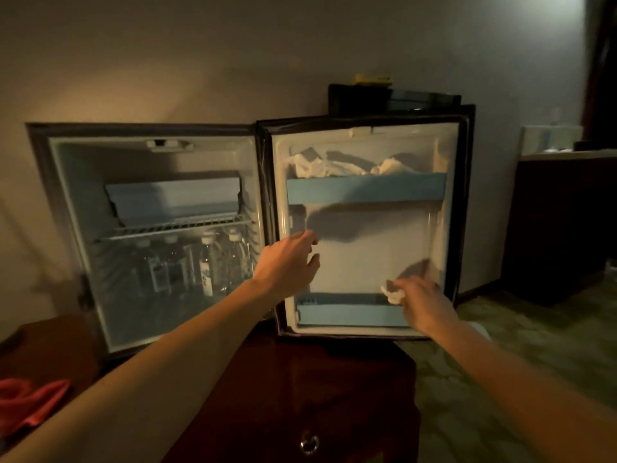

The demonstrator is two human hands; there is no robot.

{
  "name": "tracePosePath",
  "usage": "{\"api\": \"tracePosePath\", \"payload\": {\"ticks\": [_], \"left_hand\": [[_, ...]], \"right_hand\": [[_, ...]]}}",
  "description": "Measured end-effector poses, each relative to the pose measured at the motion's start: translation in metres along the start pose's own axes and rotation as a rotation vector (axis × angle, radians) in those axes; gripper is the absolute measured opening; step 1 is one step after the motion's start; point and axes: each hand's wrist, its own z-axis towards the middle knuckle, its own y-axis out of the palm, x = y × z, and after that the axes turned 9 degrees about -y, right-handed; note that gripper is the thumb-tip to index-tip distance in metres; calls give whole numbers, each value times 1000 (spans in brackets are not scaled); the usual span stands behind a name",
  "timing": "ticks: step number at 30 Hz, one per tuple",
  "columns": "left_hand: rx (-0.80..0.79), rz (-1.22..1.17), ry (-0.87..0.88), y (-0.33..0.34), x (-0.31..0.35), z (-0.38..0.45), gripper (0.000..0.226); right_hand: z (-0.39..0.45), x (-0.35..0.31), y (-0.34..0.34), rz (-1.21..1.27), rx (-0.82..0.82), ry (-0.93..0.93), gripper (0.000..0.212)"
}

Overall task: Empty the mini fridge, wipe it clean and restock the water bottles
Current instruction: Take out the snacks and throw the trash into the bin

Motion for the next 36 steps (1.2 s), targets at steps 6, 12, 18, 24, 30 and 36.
{"api": "tracePosePath", "payload": {"ticks": [6,12,18,24,30,36], "left_hand": [[40,-8,23,-7,-4,17,27],[83,-22,20,-16,-4,32,22],[333,-101,147,-33,-3,44,24],[232,-32,98,-50,-1,76,66],[163,69,31,-58,0,97,55],[240,-46,31,-65,2,101,17]], "right_hand": [[20,-11,-9,59,102,-36,30],[48,-37,-43,256,314,-213,13],[58,-50,-71,264,367,-255,18],[57,-51,-81,295,389,-197,36],[55,-42,-83,257,419,-192,34],[50,-38,-83,265,409,-175,18]]}}
